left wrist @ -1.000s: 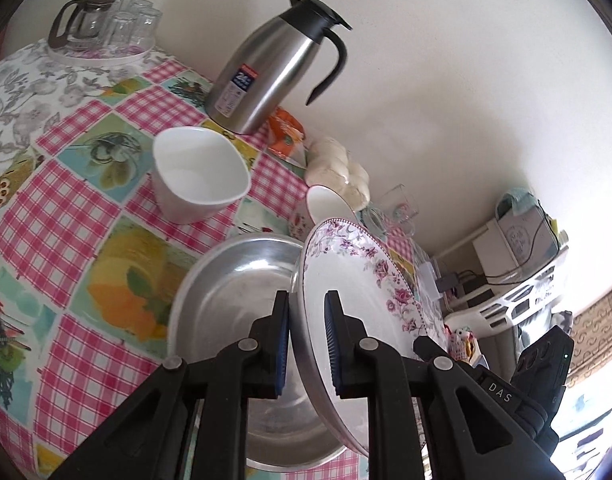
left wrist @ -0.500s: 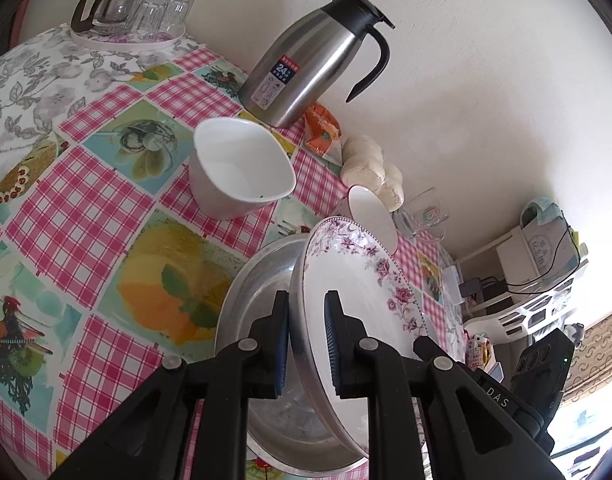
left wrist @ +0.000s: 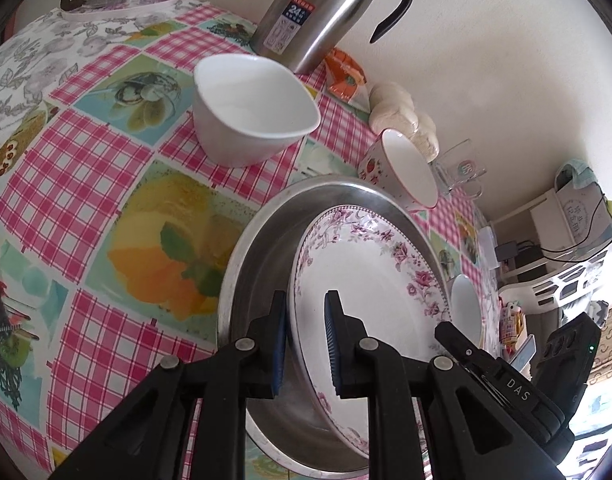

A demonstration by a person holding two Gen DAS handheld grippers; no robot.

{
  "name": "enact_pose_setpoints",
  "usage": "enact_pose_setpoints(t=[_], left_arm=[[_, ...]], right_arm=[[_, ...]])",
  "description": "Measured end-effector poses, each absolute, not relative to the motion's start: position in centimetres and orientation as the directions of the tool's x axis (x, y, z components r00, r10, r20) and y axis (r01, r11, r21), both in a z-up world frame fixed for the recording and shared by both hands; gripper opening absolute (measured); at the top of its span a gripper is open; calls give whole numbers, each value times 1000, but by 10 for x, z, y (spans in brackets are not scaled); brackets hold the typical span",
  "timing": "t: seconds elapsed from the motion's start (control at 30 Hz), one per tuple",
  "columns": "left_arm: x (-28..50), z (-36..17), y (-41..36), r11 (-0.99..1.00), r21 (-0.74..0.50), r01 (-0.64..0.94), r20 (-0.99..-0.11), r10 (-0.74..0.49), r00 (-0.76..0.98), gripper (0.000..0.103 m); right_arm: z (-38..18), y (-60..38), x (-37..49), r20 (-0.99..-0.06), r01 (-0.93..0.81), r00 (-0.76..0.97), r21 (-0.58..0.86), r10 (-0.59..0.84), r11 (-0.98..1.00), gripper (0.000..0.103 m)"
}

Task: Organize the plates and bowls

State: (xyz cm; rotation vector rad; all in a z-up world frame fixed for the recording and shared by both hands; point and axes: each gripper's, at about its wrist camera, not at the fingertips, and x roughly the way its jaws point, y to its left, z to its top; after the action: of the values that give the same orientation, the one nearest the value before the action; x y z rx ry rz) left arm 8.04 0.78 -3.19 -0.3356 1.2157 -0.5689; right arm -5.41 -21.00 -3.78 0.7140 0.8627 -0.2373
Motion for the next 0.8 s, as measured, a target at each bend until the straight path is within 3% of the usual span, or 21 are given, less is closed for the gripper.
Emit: enact_pose_setpoints(t=[0.8], left_arm=[[86,-46,-3,840,-481,251,-812,-535,232,19]], right_arm=[[-48,-208,-52,-780,478,623,439,59,761,18]])
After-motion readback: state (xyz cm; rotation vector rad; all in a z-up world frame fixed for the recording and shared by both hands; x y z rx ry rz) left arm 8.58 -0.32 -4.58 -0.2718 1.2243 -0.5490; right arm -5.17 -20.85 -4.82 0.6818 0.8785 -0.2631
